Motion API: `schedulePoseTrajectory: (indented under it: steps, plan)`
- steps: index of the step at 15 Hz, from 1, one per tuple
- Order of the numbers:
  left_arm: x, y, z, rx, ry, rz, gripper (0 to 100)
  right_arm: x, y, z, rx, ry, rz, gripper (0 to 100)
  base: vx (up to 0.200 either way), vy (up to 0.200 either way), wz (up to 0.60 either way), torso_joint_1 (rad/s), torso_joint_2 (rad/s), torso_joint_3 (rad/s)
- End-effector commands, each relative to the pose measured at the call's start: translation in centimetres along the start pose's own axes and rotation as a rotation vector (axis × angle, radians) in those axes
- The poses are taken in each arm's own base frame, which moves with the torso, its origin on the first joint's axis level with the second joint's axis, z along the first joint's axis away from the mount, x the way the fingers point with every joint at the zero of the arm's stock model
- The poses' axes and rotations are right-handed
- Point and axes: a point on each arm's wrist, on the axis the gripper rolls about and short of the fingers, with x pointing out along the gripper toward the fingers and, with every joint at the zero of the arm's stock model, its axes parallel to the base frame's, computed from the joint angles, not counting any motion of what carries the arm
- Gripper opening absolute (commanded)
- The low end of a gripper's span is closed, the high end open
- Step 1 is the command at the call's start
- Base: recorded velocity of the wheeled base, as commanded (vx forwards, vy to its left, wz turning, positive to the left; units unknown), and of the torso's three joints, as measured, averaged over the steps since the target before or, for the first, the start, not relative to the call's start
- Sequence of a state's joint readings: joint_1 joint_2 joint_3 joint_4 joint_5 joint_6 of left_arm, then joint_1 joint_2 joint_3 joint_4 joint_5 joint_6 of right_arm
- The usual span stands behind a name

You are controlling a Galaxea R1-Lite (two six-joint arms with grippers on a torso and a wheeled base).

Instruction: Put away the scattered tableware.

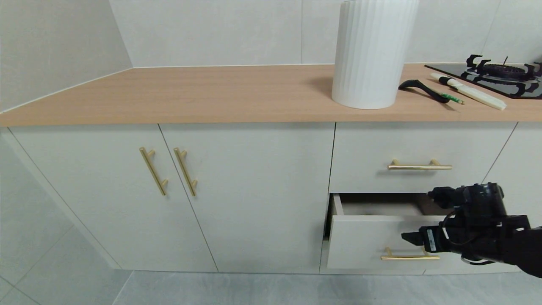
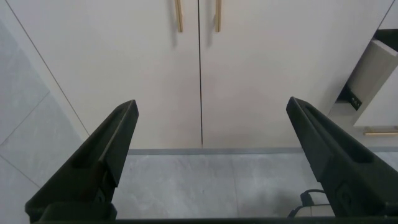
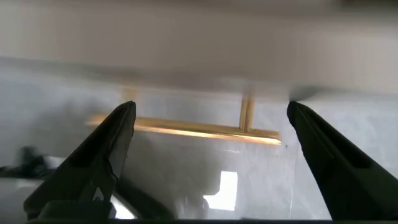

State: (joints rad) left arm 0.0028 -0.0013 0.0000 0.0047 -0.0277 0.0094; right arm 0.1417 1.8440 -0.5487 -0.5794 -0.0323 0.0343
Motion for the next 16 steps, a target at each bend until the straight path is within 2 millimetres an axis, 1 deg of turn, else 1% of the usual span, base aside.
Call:
schedulePoseTrajectory:
  steps: [1, 3, 4, 7, 8, 11, 14, 16]
  plan:
    - [0.0, 0.0, 0.0, 0.0, 0.001, 0.0, 100, -6.1, 1.0, 3.1, -0.017, -0.197, 0.043, 100, 0.0, 0.0, 0.0, 0.0, 0.0, 0.0]
    - [0.0, 0.0, 0.0, 0.0, 0.001, 0.0, 100, -6.0, 1.6, 3.1, -0.022, -0.206, 0.035, 100, 0.0, 0.0, 0.0, 0.0, 0.0, 0.0]
    - [0.0, 0.0, 0.0, 0.0, 0.001, 0.0, 100, -5.5, 1.8, 3.0, -0.022, -0.196, 0.023, 100, 0.0, 0.0, 0.0, 0.0, 0.0, 0.0]
    - [0.0, 0.0, 0.0, 0.0, 0.001, 0.0, 100, -2.9, 2.2, 2.8, 0.011, -0.208, 0.01, 100, 0.0, 0.0, 0.0, 0.0, 0.0, 0.0]
    - [0.0, 0.0, 0.0, 0.0, 0.001, 0.0, 100, -1.5, 2.2, 2.4, 0.018, -0.205, -0.02, 100, 0.0, 0.0, 0.0, 0.0, 0.0, 0.0]
    - [0.0, 0.0, 0.0, 0.0, 0.001, 0.0, 100, 1.3, 2.5, 1.5, 0.02, -0.22, -0.065, 100, 0.0, 0.0, 0.0, 0.0, 0.0, 0.0]
    - [0.0, 0.0, 0.0, 0.0, 0.001, 0.0, 100, 3.2, 2.6, 0.7, 0.024, -0.239, -0.092, 100, 0.0, 0.0, 0.0, 0.0, 0.0, 0.0]
    - [0.0, 0.0, 0.0, 0.0, 0.001, 0.0, 100, 3.5, 2.6, 0.5, 0.026, -0.241, -0.103, 100, 0.0, 0.0, 0.0, 0.0, 0.0, 0.0]
